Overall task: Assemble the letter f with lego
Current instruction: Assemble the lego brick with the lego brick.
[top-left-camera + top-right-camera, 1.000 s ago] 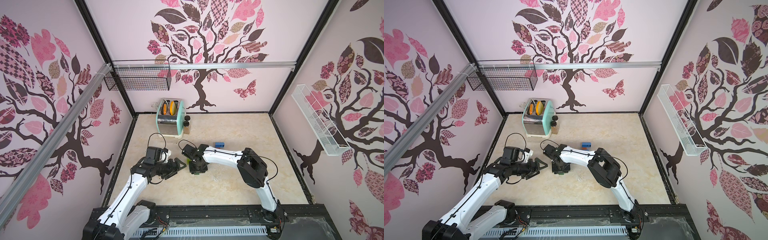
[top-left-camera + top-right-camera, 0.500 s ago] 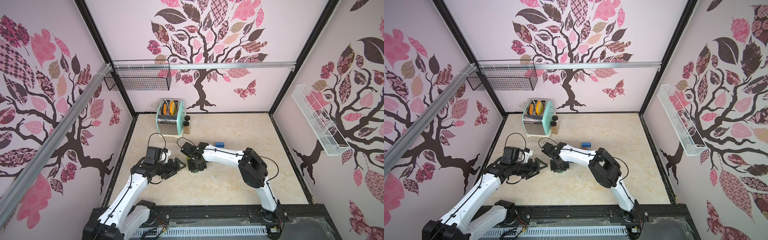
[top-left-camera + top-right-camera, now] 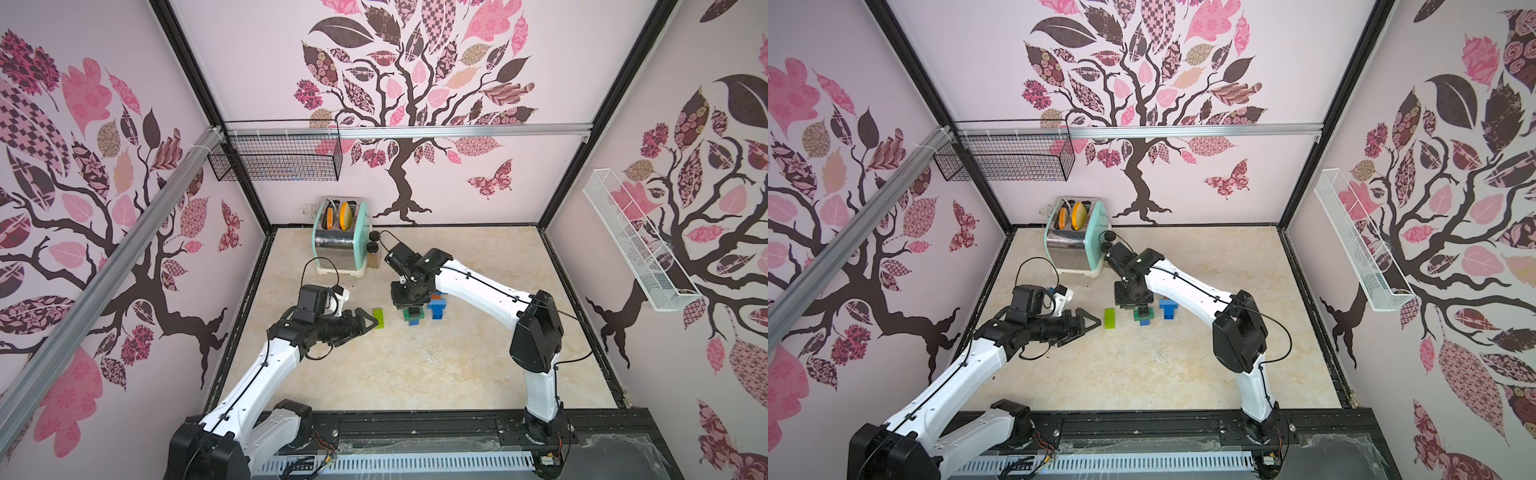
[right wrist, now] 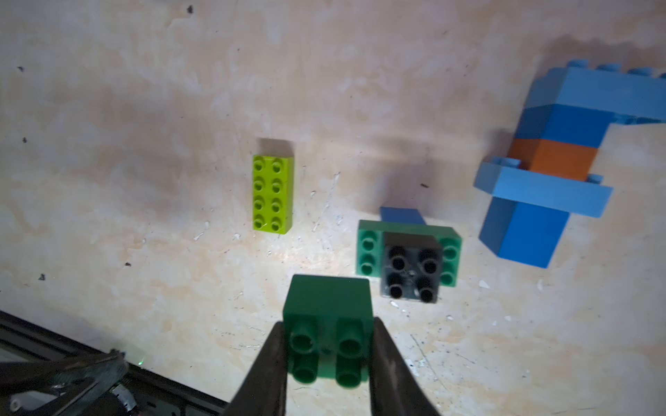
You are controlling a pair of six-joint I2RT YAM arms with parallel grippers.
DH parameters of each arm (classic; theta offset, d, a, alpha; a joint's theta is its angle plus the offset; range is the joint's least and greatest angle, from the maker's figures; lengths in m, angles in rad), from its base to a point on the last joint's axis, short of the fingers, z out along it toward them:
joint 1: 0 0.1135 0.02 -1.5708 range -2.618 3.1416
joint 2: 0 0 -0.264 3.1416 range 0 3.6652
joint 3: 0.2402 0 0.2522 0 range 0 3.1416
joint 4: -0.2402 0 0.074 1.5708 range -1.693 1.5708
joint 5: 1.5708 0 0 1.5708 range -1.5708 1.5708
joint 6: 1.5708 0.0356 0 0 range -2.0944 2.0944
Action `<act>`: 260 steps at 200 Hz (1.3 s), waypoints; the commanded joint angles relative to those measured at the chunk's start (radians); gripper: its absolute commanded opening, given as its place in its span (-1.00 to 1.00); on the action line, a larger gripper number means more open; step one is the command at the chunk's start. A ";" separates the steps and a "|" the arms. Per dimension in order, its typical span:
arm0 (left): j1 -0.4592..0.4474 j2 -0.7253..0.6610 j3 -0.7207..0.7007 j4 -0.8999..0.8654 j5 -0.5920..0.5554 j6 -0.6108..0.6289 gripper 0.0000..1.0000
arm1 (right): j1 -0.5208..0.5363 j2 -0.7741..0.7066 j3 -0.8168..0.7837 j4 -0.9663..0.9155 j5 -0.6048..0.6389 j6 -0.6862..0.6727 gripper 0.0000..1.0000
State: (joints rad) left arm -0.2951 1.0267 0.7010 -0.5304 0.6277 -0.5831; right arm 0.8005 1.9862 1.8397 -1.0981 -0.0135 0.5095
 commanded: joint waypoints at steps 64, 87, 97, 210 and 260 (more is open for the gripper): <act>-0.067 0.033 0.008 0.117 -0.045 0.052 0.68 | -0.027 0.029 0.009 -0.060 0.021 -0.106 -0.33; -0.067 0.030 0.007 0.120 -0.041 0.040 0.68 | -0.034 0.023 -0.014 -0.047 0.017 -0.108 -0.33; -0.067 0.030 0.006 0.121 -0.052 0.033 0.68 | -0.039 0.023 -0.018 -0.047 0.014 -0.108 -0.33; -0.067 0.058 0.017 0.119 -0.050 0.042 0.68 | -0.050 0.030 -0.055 -0.034 0.001 -0.113 -0.32; -0.068 0.070 0.022 0.119 -0.055 0.044 0.68 | -0.058 0.047 -0.063 -0.033 -0.011 -0.117 -0.31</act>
State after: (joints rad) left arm -0.3611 1.0901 0.7071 -0.4282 0.5808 -0.5526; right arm 0.7509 2.0155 1.7847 -1.1294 -0.0223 0.4019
